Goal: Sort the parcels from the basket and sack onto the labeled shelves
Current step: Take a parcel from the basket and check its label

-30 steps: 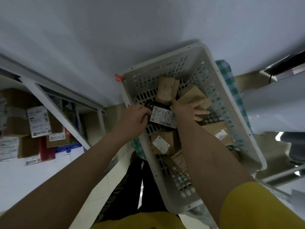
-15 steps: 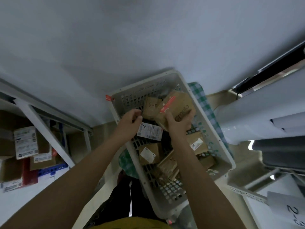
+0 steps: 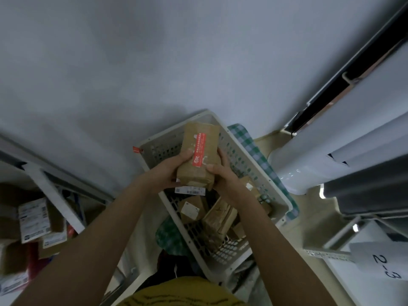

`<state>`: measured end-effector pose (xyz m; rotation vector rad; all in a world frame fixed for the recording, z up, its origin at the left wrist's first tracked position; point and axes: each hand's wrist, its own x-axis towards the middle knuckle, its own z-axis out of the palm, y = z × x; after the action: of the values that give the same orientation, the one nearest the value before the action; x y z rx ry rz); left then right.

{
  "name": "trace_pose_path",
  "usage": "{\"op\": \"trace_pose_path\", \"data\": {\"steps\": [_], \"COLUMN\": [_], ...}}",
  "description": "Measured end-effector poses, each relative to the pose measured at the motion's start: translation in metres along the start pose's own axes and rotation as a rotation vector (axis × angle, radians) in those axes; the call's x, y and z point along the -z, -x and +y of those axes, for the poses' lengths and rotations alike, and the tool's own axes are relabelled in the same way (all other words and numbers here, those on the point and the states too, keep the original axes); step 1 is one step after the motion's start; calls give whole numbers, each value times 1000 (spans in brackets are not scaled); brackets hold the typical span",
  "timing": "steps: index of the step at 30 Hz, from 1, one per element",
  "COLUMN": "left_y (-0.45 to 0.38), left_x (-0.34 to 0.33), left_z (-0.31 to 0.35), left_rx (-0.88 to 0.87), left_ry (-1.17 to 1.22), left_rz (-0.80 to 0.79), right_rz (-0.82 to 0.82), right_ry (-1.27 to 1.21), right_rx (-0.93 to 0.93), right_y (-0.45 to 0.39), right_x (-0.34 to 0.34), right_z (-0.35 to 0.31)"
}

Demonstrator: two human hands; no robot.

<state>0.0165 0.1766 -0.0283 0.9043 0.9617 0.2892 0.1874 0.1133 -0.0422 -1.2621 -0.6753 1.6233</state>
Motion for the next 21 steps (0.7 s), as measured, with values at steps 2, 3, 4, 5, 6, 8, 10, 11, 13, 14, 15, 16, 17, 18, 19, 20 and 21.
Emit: {"op": "trace_pose_path", "data": {"steps": [2,3,4,5,6,8,10,11,13,14,15,16,17,18,19,20,21], "left_y": [6,8,12,16,18,24,32,36,41,41,42,43,44,45,47,47,48], "left_x": [2,3,3,4,5,8,9,7,7,7,5,3,0,-2,-6,-7,-7], "left_z": [2,3,5,7,8,10,16,20,26,28,29,31,32,34,34,34,34], "left_rx": [-64,-85,-110,-137,-157,-183,-166,-131,-56,-33,-10,15,40,61,70,69,50], "left_ry": [-55,-84,-113,-134,-145,-130,-85,-55,-14,-18,-39,-67,-89,-106,-117,-129,-155], "left_rz": [-46,-67,-85,-102,-109,-111,-105,-99,-67,-61,-68,-68,-57,-38,-15,19,59], "right_rz": [-33,-36,-41,-43,-41,-3,46,49,39,44,55,70,90,108,121,133,141], "right_ry": [26,47,75,116,163,275,371,403,483,534,579,636,710,808,909,997,1064], "right_rx": [6,21,31,41,61,120,197,237,327,371,406,442,490,550,607,652,685], "right_y": [5,7,8,9,10,13,18,22,28,30,32,34,36,37,37,37,36], "right_x": [2,3,4,3,2,2,2,1,-2,-3,-5,-7,-8,-10,-11,-10,-9], "right_z": [-7,-11,-16,-21,-26,-34,-39,-41,-42,-41,-40,-39,-39,-40,-40,-40,-40]}}
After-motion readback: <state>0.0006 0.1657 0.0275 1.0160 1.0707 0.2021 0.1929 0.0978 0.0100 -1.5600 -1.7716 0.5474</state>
